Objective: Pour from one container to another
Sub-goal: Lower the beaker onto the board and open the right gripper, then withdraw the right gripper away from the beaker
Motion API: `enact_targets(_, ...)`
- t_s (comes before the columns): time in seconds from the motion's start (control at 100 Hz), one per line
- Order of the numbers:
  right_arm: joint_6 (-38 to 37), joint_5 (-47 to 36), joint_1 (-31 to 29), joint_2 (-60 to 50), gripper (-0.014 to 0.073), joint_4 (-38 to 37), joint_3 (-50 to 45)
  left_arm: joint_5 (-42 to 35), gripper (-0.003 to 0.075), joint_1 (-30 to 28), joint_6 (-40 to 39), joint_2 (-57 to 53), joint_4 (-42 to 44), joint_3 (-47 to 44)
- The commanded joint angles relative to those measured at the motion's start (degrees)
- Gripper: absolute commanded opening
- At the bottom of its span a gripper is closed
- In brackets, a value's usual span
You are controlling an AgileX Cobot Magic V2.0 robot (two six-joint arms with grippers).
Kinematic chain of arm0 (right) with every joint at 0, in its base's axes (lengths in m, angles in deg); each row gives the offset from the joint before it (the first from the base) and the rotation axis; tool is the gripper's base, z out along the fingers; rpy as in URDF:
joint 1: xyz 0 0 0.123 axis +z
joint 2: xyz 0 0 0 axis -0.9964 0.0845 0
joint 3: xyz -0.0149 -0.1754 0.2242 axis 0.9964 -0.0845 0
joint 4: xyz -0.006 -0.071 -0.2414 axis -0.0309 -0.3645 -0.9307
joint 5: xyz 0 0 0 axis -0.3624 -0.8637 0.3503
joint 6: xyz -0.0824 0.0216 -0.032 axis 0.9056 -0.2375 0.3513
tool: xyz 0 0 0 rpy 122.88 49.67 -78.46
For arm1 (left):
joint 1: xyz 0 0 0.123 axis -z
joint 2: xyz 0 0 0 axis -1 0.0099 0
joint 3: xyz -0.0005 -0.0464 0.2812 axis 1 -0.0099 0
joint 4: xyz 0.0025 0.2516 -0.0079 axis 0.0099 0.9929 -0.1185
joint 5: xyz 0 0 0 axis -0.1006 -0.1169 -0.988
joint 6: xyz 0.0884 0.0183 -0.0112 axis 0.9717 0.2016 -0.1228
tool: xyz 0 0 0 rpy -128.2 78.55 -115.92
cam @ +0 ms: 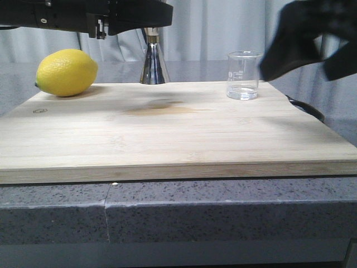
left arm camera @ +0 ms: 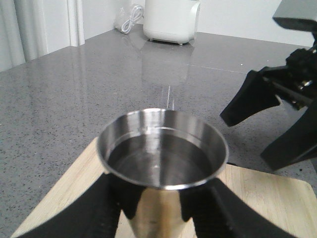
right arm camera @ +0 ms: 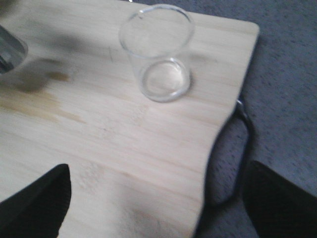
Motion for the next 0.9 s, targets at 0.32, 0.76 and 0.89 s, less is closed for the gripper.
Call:
enact_targets(0.32,-21.9,20.9,-11.0,-19.4,0.0629,-26.2,1.5,5.1,0.0274,0.4,-0.3,-2.3,-5.9,1.8)
enact_targets(0.76,-21.9,19.1,-11.0,-32.5,0.0627,-25.2,1.5,5.1,0.0274,0.4,-0.3,-2.3,-5.9,1.8)
enact_targets(0.89,-21.9,19.1,-11.0,-32.6,0.0627,-25.2,1.5,5.1,0.0274,0.4,-0.3,-2.3,-5.9,1.8)
